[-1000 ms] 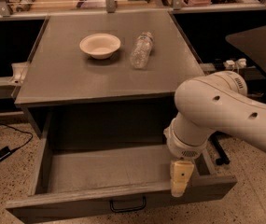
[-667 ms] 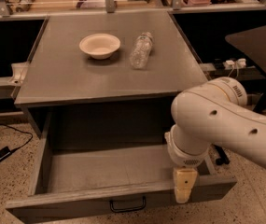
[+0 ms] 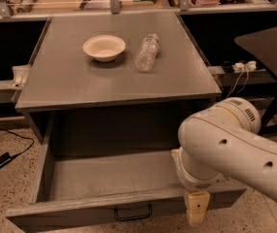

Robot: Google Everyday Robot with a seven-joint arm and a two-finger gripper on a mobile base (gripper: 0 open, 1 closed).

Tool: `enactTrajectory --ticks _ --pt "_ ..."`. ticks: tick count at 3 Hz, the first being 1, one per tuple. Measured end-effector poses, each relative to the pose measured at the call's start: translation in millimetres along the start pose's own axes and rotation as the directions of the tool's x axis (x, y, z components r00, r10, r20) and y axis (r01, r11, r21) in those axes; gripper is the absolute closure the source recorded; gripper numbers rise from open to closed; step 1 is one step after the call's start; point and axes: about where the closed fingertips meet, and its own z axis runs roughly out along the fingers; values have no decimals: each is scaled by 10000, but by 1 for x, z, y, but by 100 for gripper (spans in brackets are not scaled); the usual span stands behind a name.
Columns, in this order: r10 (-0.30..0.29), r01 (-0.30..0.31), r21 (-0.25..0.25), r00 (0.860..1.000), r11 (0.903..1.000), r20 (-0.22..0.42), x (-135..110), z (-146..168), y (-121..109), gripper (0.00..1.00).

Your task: Close top drawer

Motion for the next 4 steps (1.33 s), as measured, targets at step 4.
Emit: enactTrajectory --ticks 4 --pt "-288 289 -45 9991 9996 318 3 10 27 0"
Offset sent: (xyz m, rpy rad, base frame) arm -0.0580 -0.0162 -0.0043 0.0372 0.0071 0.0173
